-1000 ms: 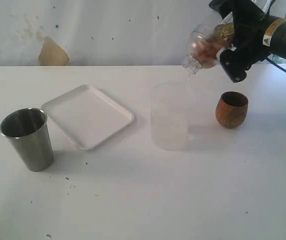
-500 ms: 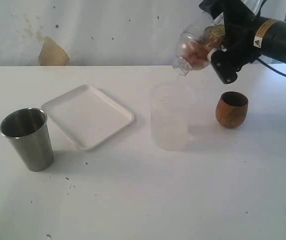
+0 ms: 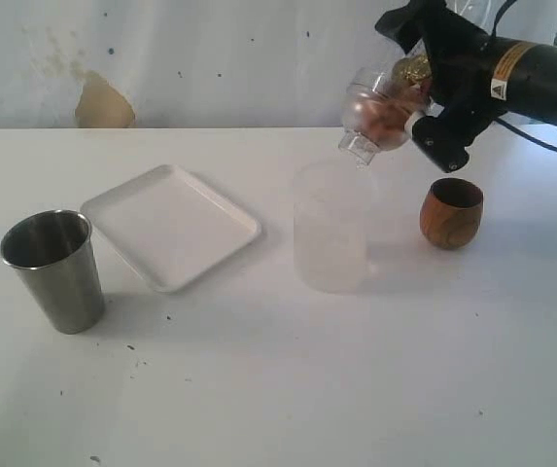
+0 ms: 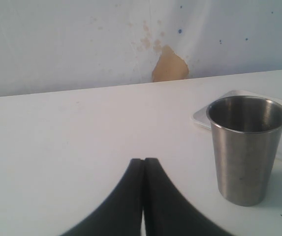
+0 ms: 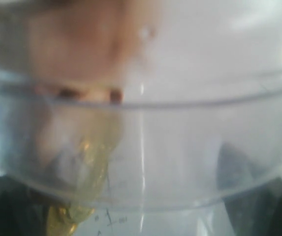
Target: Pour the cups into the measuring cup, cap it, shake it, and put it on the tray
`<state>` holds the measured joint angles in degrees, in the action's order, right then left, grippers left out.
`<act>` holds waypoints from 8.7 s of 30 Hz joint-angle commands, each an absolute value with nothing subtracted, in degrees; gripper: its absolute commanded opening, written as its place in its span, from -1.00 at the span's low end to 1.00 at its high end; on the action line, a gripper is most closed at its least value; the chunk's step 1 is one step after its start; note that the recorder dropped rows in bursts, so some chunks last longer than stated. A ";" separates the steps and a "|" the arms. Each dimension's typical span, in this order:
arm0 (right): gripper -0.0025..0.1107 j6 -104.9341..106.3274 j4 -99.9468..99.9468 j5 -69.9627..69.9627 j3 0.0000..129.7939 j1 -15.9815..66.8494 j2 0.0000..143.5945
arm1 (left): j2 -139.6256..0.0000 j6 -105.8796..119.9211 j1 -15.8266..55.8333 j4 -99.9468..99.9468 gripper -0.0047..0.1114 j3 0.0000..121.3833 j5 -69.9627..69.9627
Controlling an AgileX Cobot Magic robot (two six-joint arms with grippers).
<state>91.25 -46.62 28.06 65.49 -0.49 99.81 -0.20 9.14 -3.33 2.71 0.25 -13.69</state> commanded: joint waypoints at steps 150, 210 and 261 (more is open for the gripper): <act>0.74 -26.60 -32.77 46.87 84.01 29.13 134.58 | 0.00 9.07 -3.22 2.71 -0.92 0.00 -13.35; -0.95 -31.77 -32.60 -19.63 51.13 29.13 34.25 | 0.00 9.07 -3.22 2.71 -0.92 0.00 -13.35; -0.95 3.10 -4.47 -1.13 0.00 9.29 0.00 | 0.00 9.07 -3.22 2.71 -0.92 0.00 -13.35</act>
<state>3.86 -4.84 5.84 0.43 10.21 0.33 -0.20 9.14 -3.33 2.71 0.25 -13.69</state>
